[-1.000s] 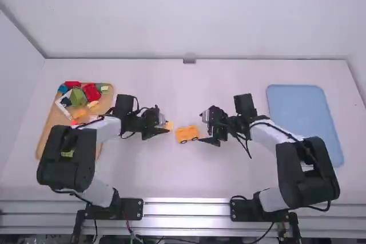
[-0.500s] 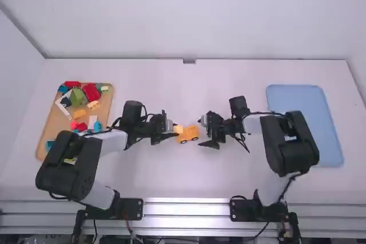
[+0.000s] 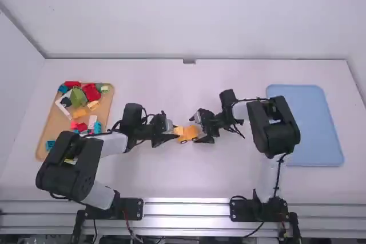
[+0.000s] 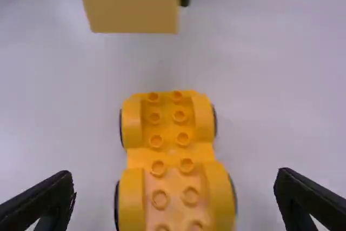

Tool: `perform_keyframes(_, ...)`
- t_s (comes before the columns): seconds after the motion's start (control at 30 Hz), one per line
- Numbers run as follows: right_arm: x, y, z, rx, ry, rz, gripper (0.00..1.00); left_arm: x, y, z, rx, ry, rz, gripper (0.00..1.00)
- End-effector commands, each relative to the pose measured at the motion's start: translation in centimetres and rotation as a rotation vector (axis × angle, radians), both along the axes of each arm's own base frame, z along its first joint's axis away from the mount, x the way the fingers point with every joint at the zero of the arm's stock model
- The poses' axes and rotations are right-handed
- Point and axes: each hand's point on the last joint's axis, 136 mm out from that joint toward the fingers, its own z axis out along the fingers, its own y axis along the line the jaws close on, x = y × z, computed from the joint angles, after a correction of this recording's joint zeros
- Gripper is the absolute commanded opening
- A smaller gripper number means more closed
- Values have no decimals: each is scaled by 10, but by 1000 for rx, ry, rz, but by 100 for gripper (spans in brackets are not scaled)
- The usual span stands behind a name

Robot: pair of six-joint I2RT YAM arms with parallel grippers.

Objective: Assemble lego blocks to make yellow taxi

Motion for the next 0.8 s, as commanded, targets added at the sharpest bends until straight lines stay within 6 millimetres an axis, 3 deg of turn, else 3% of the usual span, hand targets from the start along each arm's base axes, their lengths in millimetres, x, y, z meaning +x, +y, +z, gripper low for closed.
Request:
perform_keyframes(0.0,-5,7,-4,29,-19,46,99,0,-2,-2,18,0,8,8)
perform_keyframes(0.27,-1,15,-18,30,29,13,100,3,-2,0,4,17,29,7)
perform_keyframes(0.43,1,14,-15,54,53,0,97,2,-4,0,4,17,24,7)
perform_keyframes(0.57,5,8,-15,59,52,-19,88,2,-4,1,3,13,23,7)
perform_keyframes(0.67,0,6,-18,56,65,-21,72,1,-4,1,1,16,21,6)
perform_keyframes(0.77,-1,7,-18,52,68,-18,73,1,-4,0,4,20,23,6)
